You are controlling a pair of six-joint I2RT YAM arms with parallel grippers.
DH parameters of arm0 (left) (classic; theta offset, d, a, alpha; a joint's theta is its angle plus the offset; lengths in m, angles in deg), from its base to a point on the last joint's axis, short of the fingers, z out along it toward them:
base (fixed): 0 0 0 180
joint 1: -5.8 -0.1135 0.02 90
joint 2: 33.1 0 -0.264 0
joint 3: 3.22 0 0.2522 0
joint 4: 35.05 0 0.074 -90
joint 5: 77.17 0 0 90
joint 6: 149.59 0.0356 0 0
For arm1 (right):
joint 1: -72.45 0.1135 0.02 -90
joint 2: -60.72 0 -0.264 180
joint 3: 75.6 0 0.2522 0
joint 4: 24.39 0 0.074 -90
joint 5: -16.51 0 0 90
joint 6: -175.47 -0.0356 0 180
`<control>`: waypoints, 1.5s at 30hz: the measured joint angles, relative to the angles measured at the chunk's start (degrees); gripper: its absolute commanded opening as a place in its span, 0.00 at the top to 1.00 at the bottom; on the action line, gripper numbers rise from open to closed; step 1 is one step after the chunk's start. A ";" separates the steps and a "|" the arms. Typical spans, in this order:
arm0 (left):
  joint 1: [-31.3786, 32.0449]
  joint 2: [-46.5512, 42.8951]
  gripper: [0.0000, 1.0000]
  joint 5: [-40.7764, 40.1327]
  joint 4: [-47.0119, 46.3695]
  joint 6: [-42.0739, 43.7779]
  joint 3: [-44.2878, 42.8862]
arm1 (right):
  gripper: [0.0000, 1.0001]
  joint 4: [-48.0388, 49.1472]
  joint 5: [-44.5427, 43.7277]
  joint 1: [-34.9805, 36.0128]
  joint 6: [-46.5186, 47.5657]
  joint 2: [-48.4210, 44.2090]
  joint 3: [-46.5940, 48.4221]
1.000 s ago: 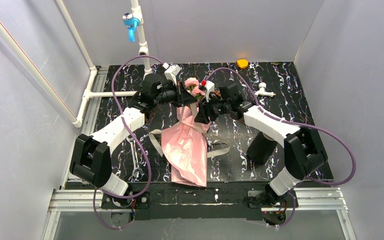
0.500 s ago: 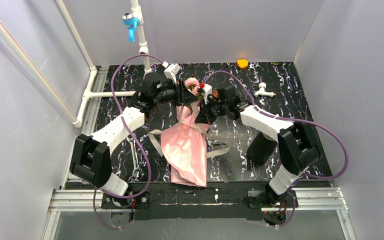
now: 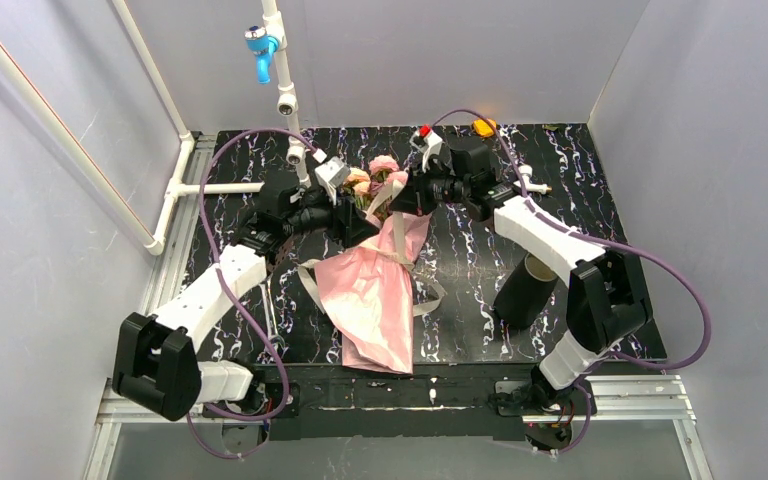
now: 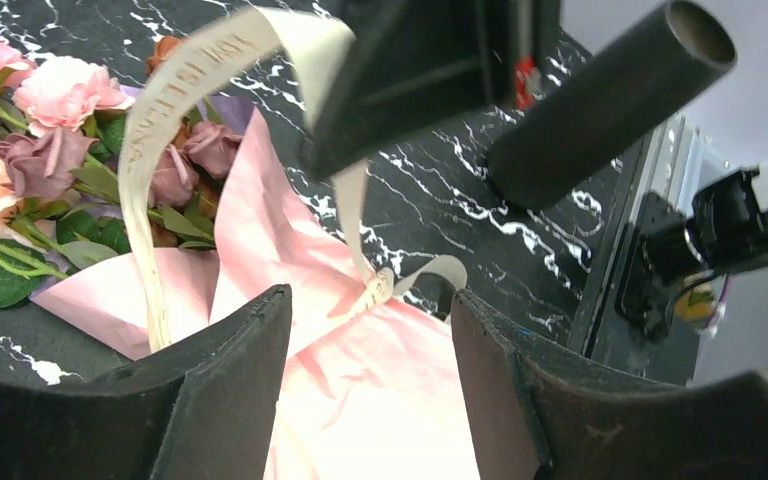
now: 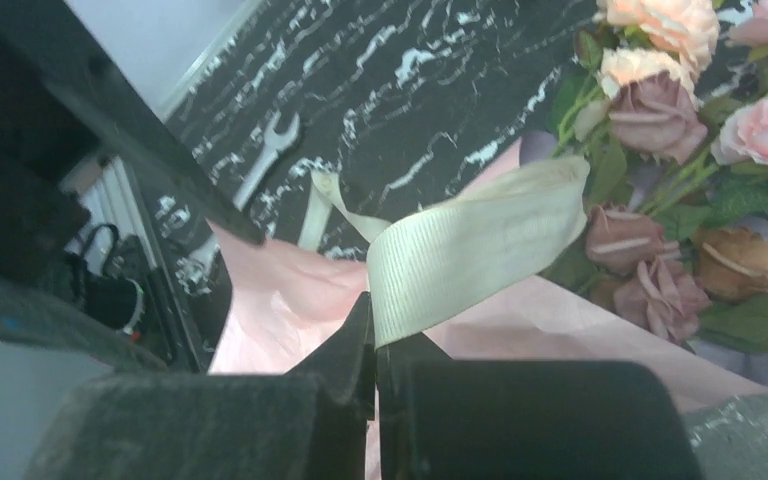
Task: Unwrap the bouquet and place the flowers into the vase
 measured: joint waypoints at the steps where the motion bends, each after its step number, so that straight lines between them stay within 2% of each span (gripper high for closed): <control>1: 0.28 -0.92 0.42 0.22 0.59 1.33 0.61 | 0.99 0.70 0.17 -0.11 -1.07 0.42 0.63; 5: 1.92 1.53 0.41 0.13 0.61 4.07 0.68 | 0.99 3.54 1.55 -0.11 -5.60 1.16 2.97; 8: 3.15 7.04 0.42 -0.31 -0.13 4.35 0.04 | 0.99 5.29 2.54 -0.09 -7.91 1.16 4.15; 10: 3.93 10.54 0.45 -0.76 -1.07 4.28 -0.42 | 0.99 6.14 3.06 -0.07 -9.14 1.16 4.70; 11: 4.37 12.24 0.49 -0.94 -1.31 4.13 -0.85 | 0.99 6.43 3.26 -0.07 -9.60 1.16 4.94; 12: 4.68 13.55 0.58 -1.11 -1.44 3.93 -1.36 | 0.99 6.62 3.48 -0.07 -9.92 1.16 5.16; 13: 4.94 14.53 0.72 -1.11 -1.55 3.61 -2.03 | 0.99 6.75 3.65 -0.07 -10.27 1.16 5.29; 14: 5.18 15.41 0.85 -1.14 -1.90 3.21 -2.84 | 0.94 6.82 3.85 -0.07 -10.62 1.16 5.40; 15: 5.38 15.96 0.98 -1.14 -2.21 2.58 -3.54 | 0.81 6.80 3.91 -0.07 -10.73 1.16 5.51; 16: 5.49 16.24 1.00 -1.18 -2.51 2.27 -4.37 | 0.68 6.75 3.98 -0.09 -10.86 1.22 5.68; 18: 5.68 15.91 1.00 -0.94 -3.15 1.46 -5.51 | 0.49 6.45 4.07 -0.26 -11.13 1.29 6.03; 19: 5.70 15.43 1.00 -0.83 -3.45 1.05 -5.92 | 0.44 6.21 4.09 -0.44 -10.86 1.29 6.14; 27: 3.69 7.10 1.00 -0.15 -2.38 -1.95 -10.14 | 0.23 1.01 4.13 -5.01 -7.37 1.11 6.38; 35: 0.70 7.02 1.00 -0.31 -0.98 -4.85 -21.64 | 0.21 -4.98 3.98 -5.77 0.17 -3.58 0.85; 45: -4.22 7.13 1.00 -1.40 -0.50 -10.12 -35.91 | 0.22 -6.99 2.71 -4.87 6.54 -3.34 -1.20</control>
